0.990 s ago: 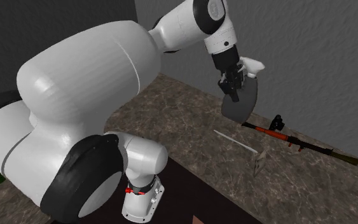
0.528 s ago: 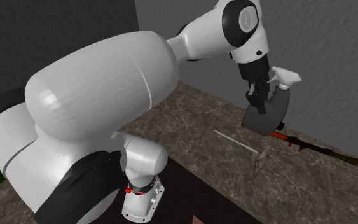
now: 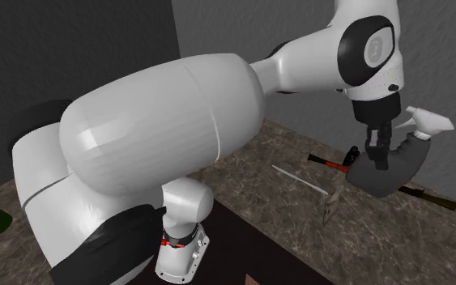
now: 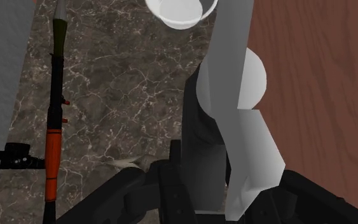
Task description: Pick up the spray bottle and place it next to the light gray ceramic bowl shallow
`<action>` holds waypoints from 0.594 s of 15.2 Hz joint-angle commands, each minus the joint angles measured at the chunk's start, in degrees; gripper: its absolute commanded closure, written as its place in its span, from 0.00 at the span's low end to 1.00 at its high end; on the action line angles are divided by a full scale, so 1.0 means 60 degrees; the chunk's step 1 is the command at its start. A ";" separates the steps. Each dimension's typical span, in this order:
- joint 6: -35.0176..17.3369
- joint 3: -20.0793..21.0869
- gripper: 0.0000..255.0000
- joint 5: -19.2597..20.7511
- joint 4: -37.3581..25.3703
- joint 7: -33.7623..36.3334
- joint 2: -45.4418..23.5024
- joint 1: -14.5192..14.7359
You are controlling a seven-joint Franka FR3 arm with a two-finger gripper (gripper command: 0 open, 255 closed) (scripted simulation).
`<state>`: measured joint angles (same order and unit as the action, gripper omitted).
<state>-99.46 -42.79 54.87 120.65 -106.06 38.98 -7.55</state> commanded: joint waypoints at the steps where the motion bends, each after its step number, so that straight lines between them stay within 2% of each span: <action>1: -0.0341 -0.0619 1.00 0.0066 -0.0404 -0.0404 -0.0290 0.0156; 5: -0.0980 -0.1994 1.00 0.0020 -0.1331 -0.1242 -0.0910 0.0666; 9: -0.1608 -0.3749 1.00 -0.0268 -0.2434 -0.2141 -0.1605 0.1610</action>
<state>-108.04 -62.21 53.89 107.98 -117.48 30.67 0.24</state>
